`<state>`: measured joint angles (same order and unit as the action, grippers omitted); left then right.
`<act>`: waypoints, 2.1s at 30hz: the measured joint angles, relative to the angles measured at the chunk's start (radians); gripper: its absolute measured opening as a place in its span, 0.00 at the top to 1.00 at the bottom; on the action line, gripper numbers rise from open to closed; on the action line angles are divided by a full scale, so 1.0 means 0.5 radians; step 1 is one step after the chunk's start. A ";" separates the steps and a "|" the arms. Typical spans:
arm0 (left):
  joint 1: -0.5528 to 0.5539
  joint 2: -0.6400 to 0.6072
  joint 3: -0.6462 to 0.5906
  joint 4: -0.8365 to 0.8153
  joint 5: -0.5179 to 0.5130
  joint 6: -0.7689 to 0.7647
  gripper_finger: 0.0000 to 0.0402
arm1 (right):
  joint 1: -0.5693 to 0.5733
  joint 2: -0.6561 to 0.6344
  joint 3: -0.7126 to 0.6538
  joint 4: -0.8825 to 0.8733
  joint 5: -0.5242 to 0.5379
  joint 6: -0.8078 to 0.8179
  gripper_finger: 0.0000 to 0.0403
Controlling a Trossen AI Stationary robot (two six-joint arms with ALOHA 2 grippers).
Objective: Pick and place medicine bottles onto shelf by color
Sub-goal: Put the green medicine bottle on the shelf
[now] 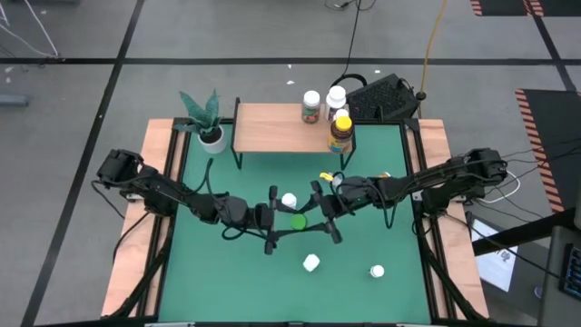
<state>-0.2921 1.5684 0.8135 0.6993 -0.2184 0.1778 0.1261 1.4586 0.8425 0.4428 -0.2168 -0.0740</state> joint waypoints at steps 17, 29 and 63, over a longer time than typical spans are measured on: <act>0.185 -0.198 -0.002 -0.111 -0.143 0.026 0.49 | -0.003 -0.479 -0.002 -0.550 0.437 -0.067 0.21; 1.097 -0.054 0.470 -0.577 0.422 -0.030 0.48 | 0.001 -1.218 -0.201 -0.563 0.536 0.140 0.22; 1.532 0.490 0.819 -0.599 0.662 -0.079 0.39 | 0.000 -1.244 -0.394 -0.445 0.553 0.163 0.22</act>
<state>0.4736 1.8133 1.2232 0.3996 0.1127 0.1382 0.1261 0.8364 0.6456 0.2202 0.0597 0.0074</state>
